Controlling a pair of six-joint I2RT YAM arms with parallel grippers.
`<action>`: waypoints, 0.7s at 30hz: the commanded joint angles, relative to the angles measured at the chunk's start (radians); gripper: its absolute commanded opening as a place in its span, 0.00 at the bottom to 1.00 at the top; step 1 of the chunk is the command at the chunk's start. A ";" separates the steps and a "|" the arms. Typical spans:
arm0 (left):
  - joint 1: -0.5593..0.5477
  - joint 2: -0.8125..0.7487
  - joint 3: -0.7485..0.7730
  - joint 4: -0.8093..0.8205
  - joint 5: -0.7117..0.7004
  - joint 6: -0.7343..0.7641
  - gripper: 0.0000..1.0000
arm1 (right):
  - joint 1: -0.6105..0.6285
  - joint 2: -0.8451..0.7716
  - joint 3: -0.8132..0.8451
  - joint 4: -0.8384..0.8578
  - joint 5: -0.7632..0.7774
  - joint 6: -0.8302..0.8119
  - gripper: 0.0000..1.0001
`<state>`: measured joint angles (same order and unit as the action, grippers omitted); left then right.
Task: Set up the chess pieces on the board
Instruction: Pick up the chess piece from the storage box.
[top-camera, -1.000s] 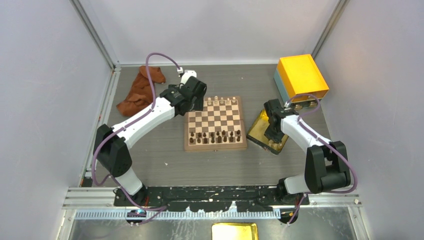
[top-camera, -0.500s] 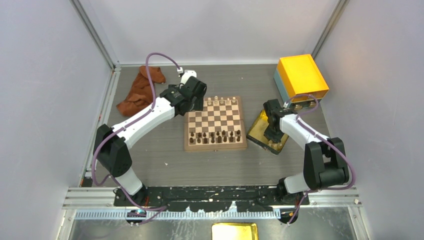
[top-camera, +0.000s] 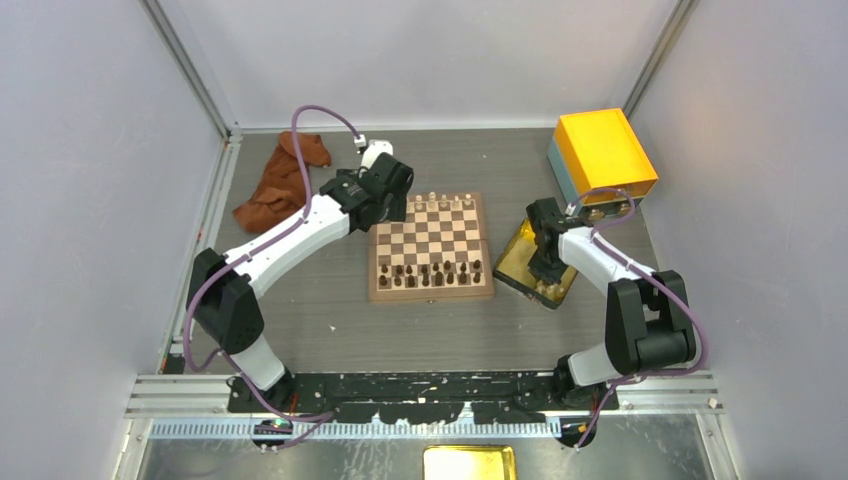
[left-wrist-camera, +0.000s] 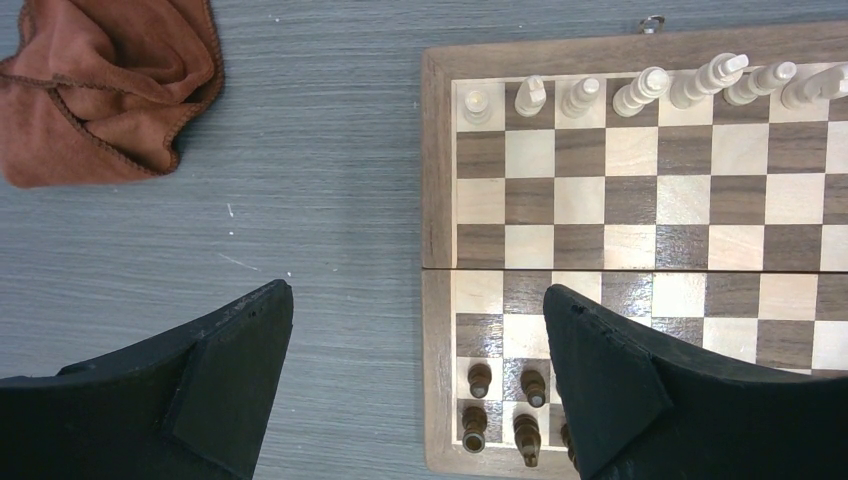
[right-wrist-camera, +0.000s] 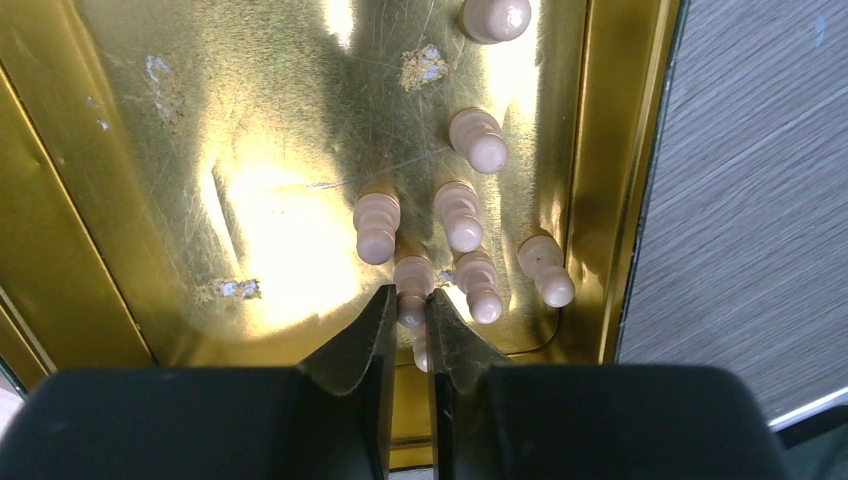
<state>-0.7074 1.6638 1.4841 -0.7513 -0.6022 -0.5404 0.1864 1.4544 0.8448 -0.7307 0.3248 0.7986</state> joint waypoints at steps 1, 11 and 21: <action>-0.004 -0.039 -0.001 0.028 -0.033 0.010 0.96 | -0.008 -0.002 0.020 0.016 0.013 -0.007 0.08; -0.004 -0.048 -0.014 0.031 -0.031 0.007 0.96 | -0.007 -0.058 0.045 -0.001 0.031 -0.017 0.01; -0.004 -0.060 -0.033 0.039 -0.028 0.004 0.96 | -0.007 -0.108 0.078 -0.022 0.027 -0.029 0.01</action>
<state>-0.7074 1.6627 1.4540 -0.7471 -0.6022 -0.5404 0.1814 1.3949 0.8734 -0.7414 0.3305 0.7818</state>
